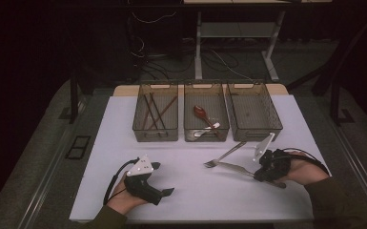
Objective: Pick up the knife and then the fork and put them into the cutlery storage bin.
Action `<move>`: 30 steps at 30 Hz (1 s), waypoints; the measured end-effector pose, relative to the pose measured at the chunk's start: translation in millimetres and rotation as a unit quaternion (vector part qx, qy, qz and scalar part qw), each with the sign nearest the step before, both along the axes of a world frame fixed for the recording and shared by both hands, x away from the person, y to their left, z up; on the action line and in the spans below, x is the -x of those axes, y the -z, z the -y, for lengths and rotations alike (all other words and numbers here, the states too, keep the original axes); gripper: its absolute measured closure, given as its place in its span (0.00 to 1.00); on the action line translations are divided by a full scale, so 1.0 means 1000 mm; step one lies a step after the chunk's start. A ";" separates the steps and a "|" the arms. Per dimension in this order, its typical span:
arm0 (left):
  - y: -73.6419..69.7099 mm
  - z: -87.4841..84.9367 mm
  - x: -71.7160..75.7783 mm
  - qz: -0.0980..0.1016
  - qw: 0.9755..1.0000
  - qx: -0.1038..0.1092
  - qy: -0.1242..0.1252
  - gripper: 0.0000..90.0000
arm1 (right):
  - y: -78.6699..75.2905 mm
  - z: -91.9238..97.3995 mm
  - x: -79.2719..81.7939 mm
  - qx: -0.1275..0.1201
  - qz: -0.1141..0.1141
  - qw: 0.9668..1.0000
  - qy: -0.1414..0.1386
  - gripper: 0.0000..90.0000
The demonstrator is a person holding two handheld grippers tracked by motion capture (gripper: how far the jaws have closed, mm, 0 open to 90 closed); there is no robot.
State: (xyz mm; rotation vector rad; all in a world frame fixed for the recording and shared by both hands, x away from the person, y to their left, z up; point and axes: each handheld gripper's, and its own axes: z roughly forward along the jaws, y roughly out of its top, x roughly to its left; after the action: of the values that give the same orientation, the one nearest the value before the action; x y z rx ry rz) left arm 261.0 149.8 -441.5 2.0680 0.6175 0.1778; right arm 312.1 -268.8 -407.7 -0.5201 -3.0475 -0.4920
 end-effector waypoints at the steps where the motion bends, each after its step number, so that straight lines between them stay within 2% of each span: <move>1: 0.000 0.000 0.000 0.000 1.000 0.001 0.000 0.00 | 0.000 0.002 0.000 -0.009 0.002 1.000 0.000 0.88; 5: 0.000 -0.001 -0.001 0.000 1.000 0.005 0.004 0.00 | 0.000 0.009 0.000 -0.036 0.011 0.999 0.016 0.88; 9: 0.001 -0.002 -0.001 0.000 1.000 0.009 0.003 0.00 | -0.004 0.015 0.000 -0.066 0.015 0.997 0.046 0.88; 17: 0.000 -0.003 -0.001 0.002 1.000 0.013 0.006 0.00 | -0.005 0.018 -0.001 -0.096 0.038 0.991 0.080 0.88; 26: -0.001 -0.004 0.000 0.006 1.000 0.019 0.006 0.00 | -0.011 0.024 -0.003 -0.162 0.067 0.976 0.131 0.88; 30: -0.001 -0.005 0.000 0.009 1.000 0.024 0.003 0.00 | -0.012 0.027 -0.005 -0.188 0.074 0.967 0.155 0.88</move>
State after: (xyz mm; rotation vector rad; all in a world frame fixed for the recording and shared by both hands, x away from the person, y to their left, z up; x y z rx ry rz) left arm 261.2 154.8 -440.5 2.0197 0.5992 0.1762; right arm 317.3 -295.6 -395.9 -0.9771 -2.8961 -1.1369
